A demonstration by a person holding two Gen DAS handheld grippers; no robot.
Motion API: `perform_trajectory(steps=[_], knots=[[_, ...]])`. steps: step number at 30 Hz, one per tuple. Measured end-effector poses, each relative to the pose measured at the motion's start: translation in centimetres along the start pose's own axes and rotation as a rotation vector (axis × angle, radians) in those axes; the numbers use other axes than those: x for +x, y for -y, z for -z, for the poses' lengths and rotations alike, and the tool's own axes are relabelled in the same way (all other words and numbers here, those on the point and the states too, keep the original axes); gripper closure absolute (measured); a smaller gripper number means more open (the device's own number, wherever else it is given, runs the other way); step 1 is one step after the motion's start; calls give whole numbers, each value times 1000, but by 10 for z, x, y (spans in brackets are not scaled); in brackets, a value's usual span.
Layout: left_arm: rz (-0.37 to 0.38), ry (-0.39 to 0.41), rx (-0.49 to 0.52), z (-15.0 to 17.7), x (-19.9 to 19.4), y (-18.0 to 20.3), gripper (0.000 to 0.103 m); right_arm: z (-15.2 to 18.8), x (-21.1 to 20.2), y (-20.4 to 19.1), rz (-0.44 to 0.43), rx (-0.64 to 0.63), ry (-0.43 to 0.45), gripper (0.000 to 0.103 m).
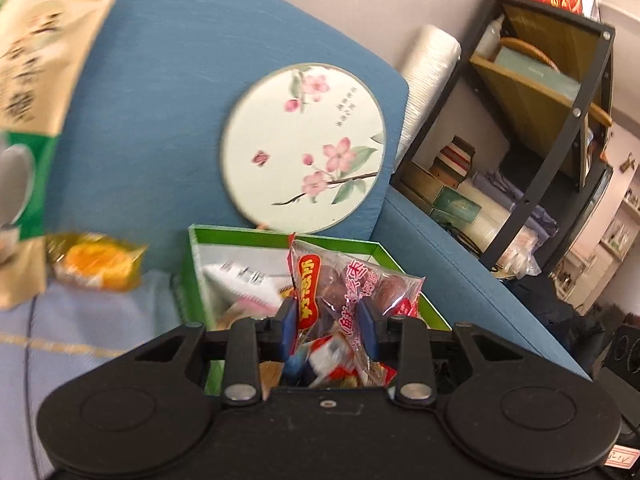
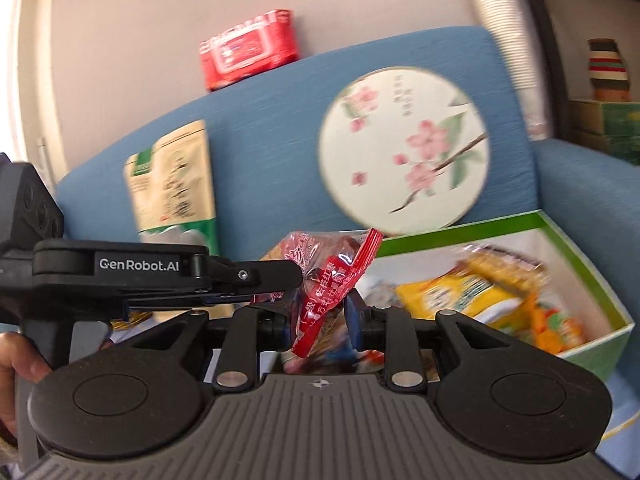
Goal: Organize snacks
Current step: 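Carry the red-labelled packet with the left tool and release it into the box, then move the left tool to the yellow mango packet and grasp it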
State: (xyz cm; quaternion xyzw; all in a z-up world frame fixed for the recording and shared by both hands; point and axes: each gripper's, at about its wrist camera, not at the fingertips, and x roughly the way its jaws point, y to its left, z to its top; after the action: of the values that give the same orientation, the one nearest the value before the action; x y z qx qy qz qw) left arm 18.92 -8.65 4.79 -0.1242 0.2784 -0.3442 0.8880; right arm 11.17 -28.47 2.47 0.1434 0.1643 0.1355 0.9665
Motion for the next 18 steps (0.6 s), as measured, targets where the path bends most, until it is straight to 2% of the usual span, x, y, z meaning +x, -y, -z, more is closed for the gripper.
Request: perform_trajectory(steps=[4, 10, 13, 14, 15, 16, 18], knots=[[3, -19, -13, -12, 24, 2, 47, -5, 11, 19, 12, 24, 16, 59], [-24, -57, -39, -14, 49, -5, 45, -5, 29, 30, 36, 4, -9, 59], [-47, -70, -38, -14, 54, -9, 38, 1, 37, 30, 85, -36, -3, 57], [-62, -70, -27, -13, 54, -10, 22, 4, 40, 28, 131, -64, -17, 41], [-70, -70, -22, -12, 52, -11, 0, 6, 44, 28, 166, -89, -44, 30], [-85, -61, -22, -10, 48, -12, 0, 9, 46, 26, 188, -114, -57, 22], [-96, -41, -21, -8, 34, -16, 0, 10, 42, 21, 200, -146, -42, 22]])
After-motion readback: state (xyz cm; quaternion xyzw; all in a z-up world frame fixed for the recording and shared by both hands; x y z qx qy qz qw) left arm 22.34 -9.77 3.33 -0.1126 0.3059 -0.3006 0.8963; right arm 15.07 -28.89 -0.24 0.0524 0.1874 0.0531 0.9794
